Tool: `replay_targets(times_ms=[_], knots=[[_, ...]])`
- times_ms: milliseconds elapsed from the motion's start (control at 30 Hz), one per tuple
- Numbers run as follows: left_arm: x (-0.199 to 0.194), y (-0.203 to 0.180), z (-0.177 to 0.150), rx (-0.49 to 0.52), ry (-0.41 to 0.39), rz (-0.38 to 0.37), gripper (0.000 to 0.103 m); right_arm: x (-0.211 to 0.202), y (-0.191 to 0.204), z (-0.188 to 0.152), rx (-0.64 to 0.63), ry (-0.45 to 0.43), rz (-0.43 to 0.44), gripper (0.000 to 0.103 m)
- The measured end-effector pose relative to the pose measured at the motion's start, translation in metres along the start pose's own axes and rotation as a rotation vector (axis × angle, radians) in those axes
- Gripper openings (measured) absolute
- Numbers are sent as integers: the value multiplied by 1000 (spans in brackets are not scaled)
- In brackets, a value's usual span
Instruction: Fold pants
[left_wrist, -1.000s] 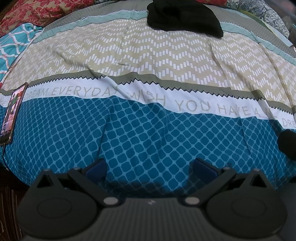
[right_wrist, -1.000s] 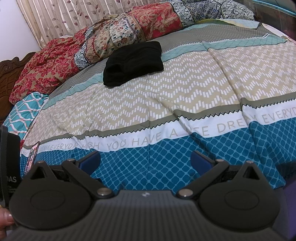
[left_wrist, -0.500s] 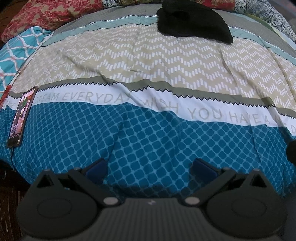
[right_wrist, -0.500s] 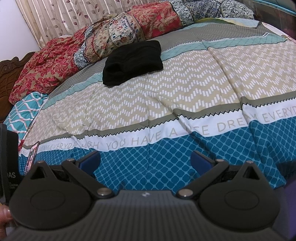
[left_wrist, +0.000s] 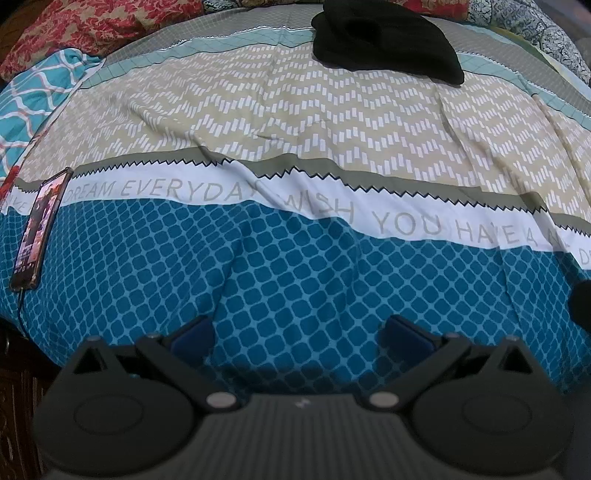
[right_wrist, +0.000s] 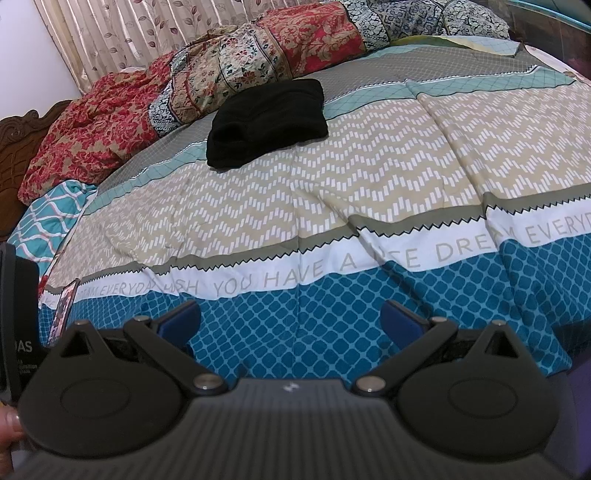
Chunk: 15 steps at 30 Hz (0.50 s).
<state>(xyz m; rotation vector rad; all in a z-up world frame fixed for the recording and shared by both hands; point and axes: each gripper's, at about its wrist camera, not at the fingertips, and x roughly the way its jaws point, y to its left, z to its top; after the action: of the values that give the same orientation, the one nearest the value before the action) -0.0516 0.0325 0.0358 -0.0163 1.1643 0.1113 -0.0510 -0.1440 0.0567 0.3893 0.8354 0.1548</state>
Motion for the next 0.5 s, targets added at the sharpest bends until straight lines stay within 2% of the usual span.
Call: replay_targets(times_ms=[333, 500], knots=[[-1, 1, 0, 3, -3, 5, 103, 0, 1, 0, -1, -1, 0, 103], [-11, -2, -1, 32, -63, 20, 103, -2, 3, -1, -2, -9, 0, 103]])
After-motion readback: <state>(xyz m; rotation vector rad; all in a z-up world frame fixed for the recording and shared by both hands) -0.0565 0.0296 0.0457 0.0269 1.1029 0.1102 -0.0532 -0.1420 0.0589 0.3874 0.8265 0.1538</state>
